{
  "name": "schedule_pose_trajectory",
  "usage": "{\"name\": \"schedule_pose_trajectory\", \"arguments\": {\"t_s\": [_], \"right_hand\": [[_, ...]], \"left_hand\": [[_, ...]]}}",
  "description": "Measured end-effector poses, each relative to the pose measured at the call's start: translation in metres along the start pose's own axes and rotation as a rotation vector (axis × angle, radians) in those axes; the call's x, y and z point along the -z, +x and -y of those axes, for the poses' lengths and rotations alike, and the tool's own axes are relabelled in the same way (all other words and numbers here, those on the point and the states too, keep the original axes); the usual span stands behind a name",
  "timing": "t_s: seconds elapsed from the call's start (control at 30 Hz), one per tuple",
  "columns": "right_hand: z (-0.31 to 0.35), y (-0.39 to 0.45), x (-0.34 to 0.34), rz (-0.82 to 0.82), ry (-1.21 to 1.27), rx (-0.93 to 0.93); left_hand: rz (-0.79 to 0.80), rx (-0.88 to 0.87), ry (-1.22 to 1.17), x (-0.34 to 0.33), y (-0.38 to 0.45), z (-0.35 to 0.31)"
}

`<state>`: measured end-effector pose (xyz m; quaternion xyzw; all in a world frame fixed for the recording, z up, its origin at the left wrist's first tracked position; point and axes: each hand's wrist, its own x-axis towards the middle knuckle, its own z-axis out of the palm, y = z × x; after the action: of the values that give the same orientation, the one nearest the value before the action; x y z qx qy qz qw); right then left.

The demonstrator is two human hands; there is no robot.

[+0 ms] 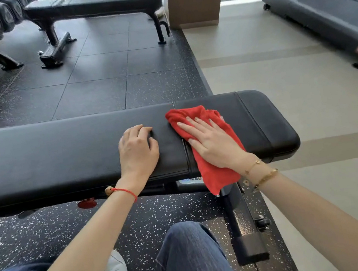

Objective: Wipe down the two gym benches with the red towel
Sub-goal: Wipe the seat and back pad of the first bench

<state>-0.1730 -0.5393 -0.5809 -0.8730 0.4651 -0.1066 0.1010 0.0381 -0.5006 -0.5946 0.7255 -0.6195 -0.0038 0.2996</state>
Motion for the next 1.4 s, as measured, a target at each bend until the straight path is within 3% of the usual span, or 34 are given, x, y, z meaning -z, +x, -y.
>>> {"name": "schedule_pose_trajectory", "arguments": {"t_s": [0.23,0.43,0.57,0.83,1.07,1.23,1.4], "right_hand": [[0.014,0.072,-0.006,0.019,-0.010,-0.175],[0.077,0.076,-0.027,0.053,-0.059,0.083],[0.074,0.036,-0.028,0.049,-0.048,0.239],[0.049,0.114,-0.019,0.042,-0.057,-0.069],[0.133,0.108,-0.049,0.044,-0.075,0.180],[0.094,0.055,-0.038,0.007,-0.065,0.191],[0.045,0.088,-0.021,0.005,-0.121,-0.031]], "left_hand": [[-0.064,0.101,0.146,0.036,0.004,0.065],[-0.055,0.167,0.159,0.042,0.004,0.081],[-0.056,0.195,0.187,0.045,0.005,0.086],[-0.075,0.278,0.194,0.040,0.004,0.086],[-0.125,0.279,0.195,0.039,0.004,0.090],[-0.126,0.260,0.178,0.042,0.002,0.092],[-0.110,0.271,0.193,0.038,0.002,0.088]]}}
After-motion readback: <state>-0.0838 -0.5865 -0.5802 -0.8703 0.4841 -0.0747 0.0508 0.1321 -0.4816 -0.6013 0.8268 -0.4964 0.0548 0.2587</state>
